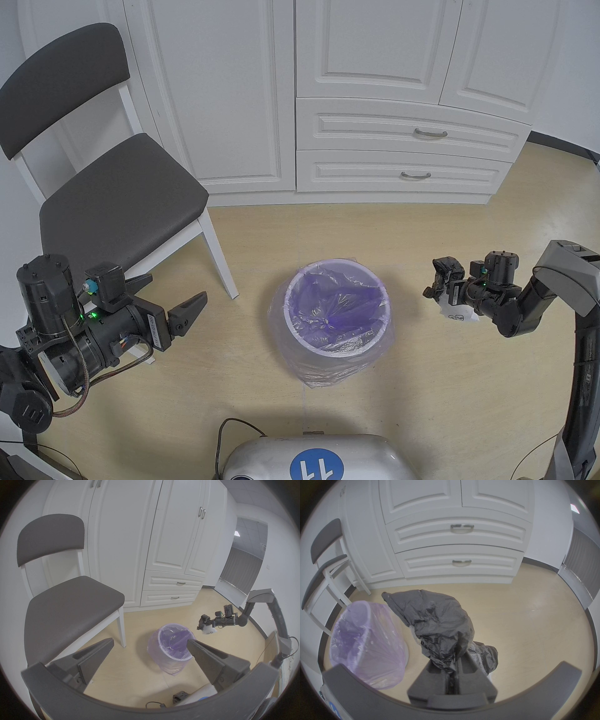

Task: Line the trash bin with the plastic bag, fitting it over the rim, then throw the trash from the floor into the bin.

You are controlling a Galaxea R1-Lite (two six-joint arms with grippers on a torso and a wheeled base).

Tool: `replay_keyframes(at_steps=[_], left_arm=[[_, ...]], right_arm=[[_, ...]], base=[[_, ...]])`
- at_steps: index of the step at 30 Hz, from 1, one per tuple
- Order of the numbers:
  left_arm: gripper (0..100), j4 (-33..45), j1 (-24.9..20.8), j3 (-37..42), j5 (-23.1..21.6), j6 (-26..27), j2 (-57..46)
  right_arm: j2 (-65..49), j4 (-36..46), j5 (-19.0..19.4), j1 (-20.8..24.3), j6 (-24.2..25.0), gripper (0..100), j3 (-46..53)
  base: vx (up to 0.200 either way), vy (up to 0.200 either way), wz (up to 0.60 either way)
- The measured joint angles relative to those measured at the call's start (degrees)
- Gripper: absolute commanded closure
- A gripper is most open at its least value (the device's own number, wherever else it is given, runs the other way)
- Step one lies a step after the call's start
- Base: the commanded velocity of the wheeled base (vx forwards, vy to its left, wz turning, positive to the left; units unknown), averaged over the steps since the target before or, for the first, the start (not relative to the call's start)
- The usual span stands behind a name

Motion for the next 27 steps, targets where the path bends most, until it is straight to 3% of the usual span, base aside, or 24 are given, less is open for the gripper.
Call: replay_keyframes(at_steps=[27], left_arm=[[0, 0.0, 3.6, -0.5, 0.0, 1.7, 0.1]], right_arm=[[-15.2, -3.0, 0.3, 1.3, -1.4, 100, 13.1]], base=[[0.0, 0.0, 0.0]])
